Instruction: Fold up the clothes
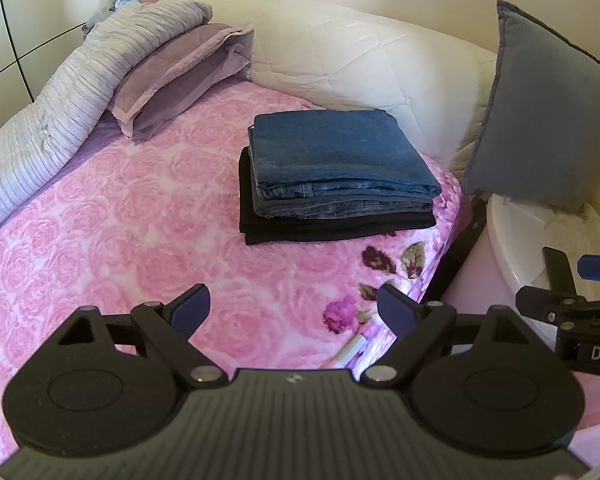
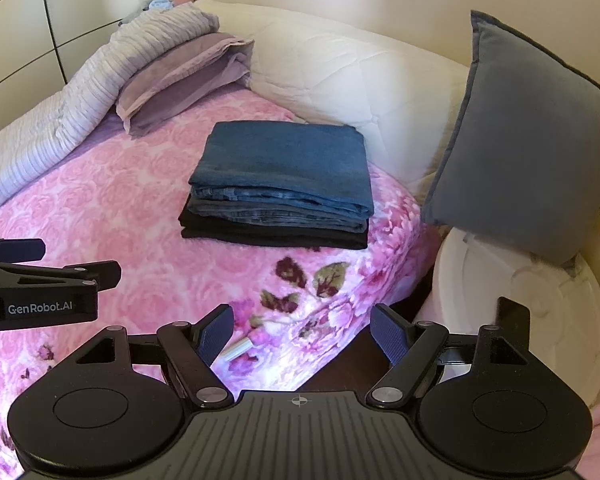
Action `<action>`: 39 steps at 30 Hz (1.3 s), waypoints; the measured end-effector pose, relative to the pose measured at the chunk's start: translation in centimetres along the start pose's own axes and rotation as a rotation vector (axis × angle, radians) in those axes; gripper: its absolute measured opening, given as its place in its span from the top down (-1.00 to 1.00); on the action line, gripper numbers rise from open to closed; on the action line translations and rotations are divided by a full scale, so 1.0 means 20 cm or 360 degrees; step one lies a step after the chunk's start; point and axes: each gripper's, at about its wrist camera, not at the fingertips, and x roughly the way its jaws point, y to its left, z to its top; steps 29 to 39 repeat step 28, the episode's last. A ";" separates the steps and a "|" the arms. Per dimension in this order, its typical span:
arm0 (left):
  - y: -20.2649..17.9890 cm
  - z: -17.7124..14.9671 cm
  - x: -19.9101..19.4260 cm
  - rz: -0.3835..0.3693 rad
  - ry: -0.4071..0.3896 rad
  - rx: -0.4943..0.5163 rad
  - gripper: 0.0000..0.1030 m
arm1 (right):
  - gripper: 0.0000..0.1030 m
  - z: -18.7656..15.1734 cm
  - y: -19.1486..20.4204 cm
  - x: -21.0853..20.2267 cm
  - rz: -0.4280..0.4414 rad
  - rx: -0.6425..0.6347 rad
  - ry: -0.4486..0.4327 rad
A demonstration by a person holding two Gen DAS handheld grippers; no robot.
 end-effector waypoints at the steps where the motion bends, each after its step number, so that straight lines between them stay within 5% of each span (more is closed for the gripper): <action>1: 0.00 0.00 0.00 0.0001 0.0000 0.0001 -0.72 | -0.52 0.00 0.00 0.00 0.0001 0.0000 0.0000; 39: -0.12 0.03 0.02 -0.0020 0.0001 -0.0012 -0.72 | -0.52 0.03 -0.11 0.00 0.0006 0.0002 0.0004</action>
